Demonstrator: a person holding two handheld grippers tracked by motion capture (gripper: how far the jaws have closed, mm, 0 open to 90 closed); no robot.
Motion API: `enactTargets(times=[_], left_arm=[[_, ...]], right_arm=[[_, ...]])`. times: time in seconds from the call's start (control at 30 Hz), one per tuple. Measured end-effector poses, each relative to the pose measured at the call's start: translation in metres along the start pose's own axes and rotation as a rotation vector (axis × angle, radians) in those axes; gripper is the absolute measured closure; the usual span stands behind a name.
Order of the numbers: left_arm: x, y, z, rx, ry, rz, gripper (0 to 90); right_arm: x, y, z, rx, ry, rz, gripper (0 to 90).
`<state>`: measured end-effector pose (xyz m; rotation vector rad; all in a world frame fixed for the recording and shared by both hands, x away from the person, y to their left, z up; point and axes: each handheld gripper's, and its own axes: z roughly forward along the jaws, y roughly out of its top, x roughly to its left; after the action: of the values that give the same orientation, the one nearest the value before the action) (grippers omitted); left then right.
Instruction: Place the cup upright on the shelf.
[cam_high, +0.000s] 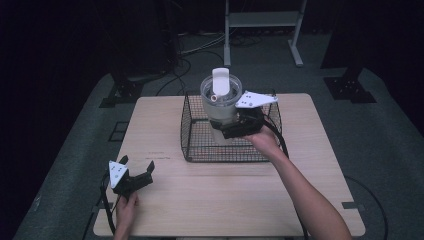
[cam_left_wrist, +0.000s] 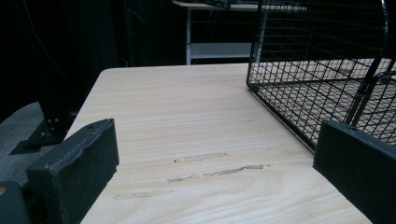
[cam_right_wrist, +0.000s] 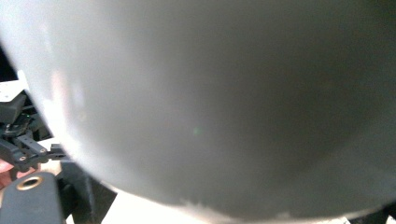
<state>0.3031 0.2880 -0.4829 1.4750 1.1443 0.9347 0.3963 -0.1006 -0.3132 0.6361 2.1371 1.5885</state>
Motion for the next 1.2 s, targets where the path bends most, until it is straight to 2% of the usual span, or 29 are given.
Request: enactTargets(times=[0.27, 0.43, 0.6, 0.77, 0.97, 1.2], left_arm=[[-0.001, 0.000, 0.000, 0.001, 0.000, 0.008, 0.0], [0.000, 0.000, 0.000, -0.006, -0.004, -0.005, 0.0], [0.001, 0.000, 0.000, -0.003, -0.006, -0.001, 0.0], [0.001, 0.000, 0.000, -0.004, -0.008, -0.006, 0.0], [0.002, 0.000, -0.001, -0.006, -0.013, -0.011, 0.0], [0.001, 0.000, -0.001, -0.004, -0.013, -0.003, 0.0]], right_arm=[[-0.004, 0.008, 0.019, 0.008, 0.008, -0.004, 9.5], [-0.008, 0.012, 0.029, 0.009, 0.012, -0.001, 9.5], [-0.018, 0.014, 0.047, 0.000, 0.006, 0.004, 9.5], [-0.027, 0.014, 0.060, 0.013, -0.001, 0.017, 9.5], [-0.035, 0.008, 0.071, 0.012, 0.001, 0.037, 9.5], [-0.049, -0.008, 0.089, 0.032, 0.021, 0.081, 9.5]])
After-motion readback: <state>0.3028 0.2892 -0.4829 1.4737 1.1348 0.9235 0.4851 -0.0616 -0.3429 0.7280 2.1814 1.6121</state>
